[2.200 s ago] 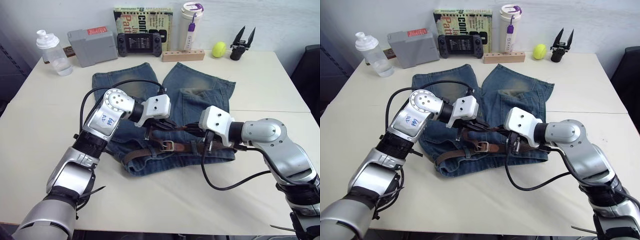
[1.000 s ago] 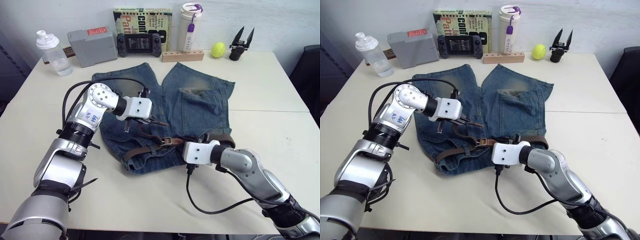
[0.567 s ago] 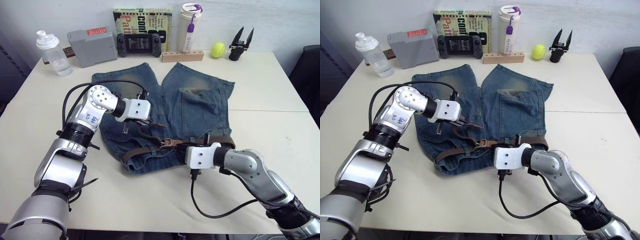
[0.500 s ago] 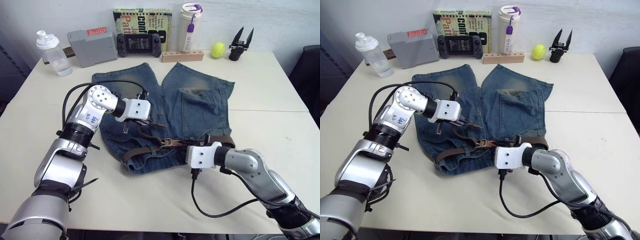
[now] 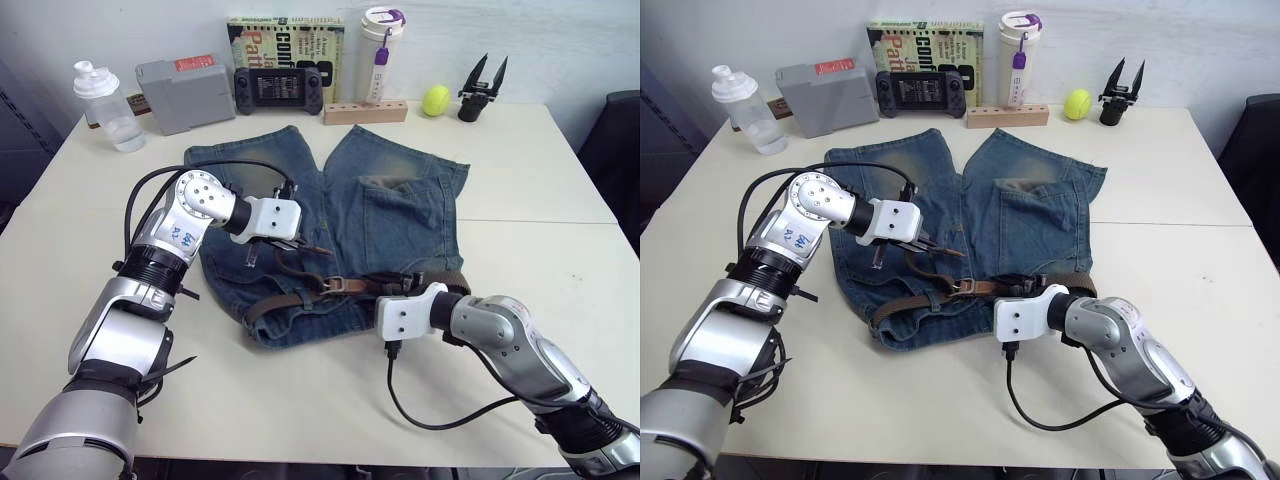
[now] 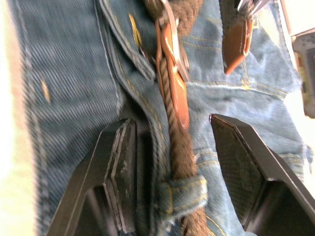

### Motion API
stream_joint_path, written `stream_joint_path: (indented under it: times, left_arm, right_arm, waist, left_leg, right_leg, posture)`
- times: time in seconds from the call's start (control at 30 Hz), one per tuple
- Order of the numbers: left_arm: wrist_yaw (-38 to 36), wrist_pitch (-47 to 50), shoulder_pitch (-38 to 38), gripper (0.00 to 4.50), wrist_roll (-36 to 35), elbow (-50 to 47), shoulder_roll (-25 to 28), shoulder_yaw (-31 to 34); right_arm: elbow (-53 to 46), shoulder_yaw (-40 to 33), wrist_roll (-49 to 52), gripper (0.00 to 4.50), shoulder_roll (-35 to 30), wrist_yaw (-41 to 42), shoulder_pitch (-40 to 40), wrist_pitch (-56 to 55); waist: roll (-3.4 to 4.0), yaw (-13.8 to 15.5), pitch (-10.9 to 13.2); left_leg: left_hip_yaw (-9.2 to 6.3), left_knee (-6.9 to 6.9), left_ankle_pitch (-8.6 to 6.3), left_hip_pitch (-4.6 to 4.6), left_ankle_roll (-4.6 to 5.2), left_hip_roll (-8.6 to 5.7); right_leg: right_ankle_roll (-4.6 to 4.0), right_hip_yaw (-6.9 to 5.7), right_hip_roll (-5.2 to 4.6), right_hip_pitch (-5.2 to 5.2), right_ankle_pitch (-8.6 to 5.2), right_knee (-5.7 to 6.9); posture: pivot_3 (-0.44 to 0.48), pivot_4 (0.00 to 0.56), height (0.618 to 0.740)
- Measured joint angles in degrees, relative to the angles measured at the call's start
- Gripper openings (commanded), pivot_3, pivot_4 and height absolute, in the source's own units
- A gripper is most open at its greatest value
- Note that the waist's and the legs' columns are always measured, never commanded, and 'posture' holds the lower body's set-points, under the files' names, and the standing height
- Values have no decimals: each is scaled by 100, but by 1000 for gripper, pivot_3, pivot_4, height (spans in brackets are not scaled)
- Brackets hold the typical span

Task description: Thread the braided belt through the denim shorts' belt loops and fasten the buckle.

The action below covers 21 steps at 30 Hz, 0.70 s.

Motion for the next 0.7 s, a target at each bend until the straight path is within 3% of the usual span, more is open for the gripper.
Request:
stream_joint_path:
  times: [0.47,0.57,0.7]
  left_arm:
    - [0,9,-59,0,18,0,2,0]
    - [-25,8,-58,0,18,-16,8,0]
    - [-295,7,-38,0,-14,-171,92,-1]
  right_arm:
    - [106,147,-112,2540,482,-66,-151,-125]
    - [122,145,-105,1790,520,-67,-126,-81]
    - [118,109,-92,78,606,-107,-1,77]
  waist:
    - [0,-13,0]
    - [0,-14,0]
    - [0,-18,0]
  left_leg:
    - [0,6,0,-2,0,0]
    - [0,6,0,-2,0,0]
    - [1,6,0,-4,0,0]
  right_leg:
    - [-1,1,1,-2,0,6]
    - [-1,1,1,-3,0,7]
    - [-1,2,2,-6,0,9]
  posture:
    - [0,150,697]
    - [0,150,697]
    - [0,150,697]
